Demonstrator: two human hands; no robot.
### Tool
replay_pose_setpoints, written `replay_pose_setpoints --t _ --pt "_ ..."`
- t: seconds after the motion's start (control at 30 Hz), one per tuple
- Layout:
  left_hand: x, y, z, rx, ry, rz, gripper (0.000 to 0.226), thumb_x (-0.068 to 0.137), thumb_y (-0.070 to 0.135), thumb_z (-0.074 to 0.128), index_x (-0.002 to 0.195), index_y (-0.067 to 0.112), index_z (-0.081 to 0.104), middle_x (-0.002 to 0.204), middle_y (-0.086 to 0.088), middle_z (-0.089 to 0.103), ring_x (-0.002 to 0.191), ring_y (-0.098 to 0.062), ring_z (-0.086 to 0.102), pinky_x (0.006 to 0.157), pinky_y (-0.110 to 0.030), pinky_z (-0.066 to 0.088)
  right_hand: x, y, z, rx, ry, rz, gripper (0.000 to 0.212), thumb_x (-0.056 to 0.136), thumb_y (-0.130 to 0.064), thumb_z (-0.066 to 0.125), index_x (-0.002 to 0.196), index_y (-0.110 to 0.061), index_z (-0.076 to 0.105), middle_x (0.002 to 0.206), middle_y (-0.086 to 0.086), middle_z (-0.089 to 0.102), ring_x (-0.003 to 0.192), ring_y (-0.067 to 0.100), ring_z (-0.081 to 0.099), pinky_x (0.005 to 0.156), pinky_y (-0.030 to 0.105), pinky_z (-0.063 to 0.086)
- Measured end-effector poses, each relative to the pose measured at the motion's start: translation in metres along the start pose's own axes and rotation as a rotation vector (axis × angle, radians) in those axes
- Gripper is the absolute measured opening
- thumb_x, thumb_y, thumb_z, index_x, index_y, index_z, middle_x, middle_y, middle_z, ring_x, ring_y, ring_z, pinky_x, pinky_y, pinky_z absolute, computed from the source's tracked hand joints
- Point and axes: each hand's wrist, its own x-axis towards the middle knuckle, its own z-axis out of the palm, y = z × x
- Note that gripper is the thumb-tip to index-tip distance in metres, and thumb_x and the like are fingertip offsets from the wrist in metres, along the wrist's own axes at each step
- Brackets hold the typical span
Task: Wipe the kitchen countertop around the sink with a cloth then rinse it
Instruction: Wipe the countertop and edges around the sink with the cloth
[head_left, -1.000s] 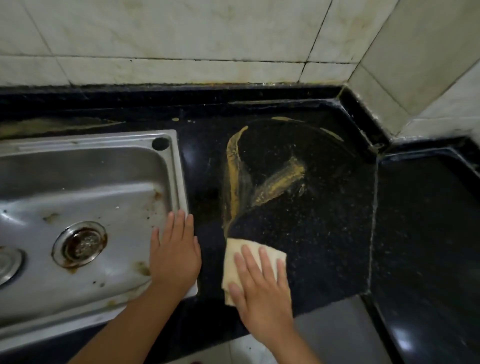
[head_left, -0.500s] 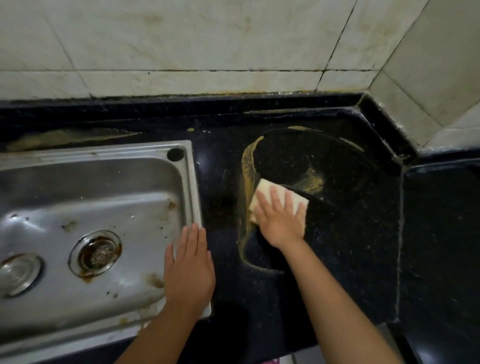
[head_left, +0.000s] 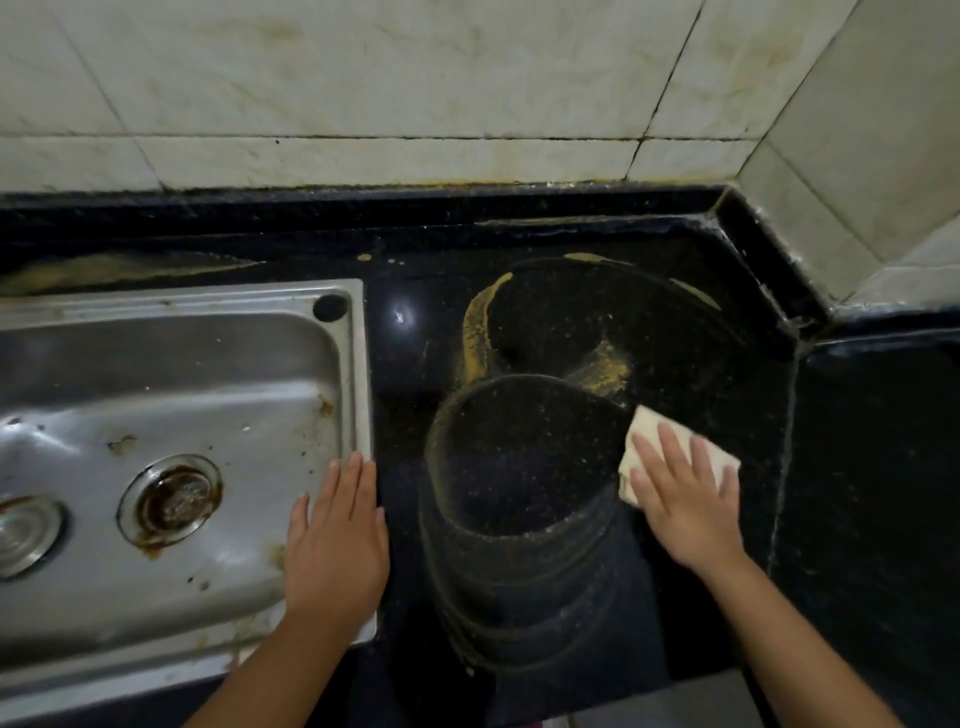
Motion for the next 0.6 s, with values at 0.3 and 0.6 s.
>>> replay_pose_setpoints --t 0.3,0.6 --pt "-0.001 0.002 -0.001 -0.039 -0.015 -0.056 0.053 0.085 0.025 0.029 0.117 -0.002 0.060 0.122 -0.016 0.062 0.111 -0.033 0.059 0.085 -0.054 0.046 0.031 -0.156 0.014 -0.111 0.044 -0.505 0.047 0.096 -0.043 0.023 0.141 -0.036 0.032 0.154 0.000 0.025 0.141 0.032 0.022 0.109 0.059 0.013" --pt "-0.003 0.005 -0.005 -0.008 -0.023 -0.046 0.052 0.084 0.024 0.030 0.117 -0.004 0.060 0.120 -0.017 0.062 0.110 -0.034 0.060 0.085 -0.053 0.045 -0.045 0.008 0.032 -0.190 -0.027 -0.545 0.050 0.095 -0.053 0.002 0.141 -0.042 0.022 0.156 -0.014 0.005 0.145 0.012 0.004 0.112 0.039 0.003"
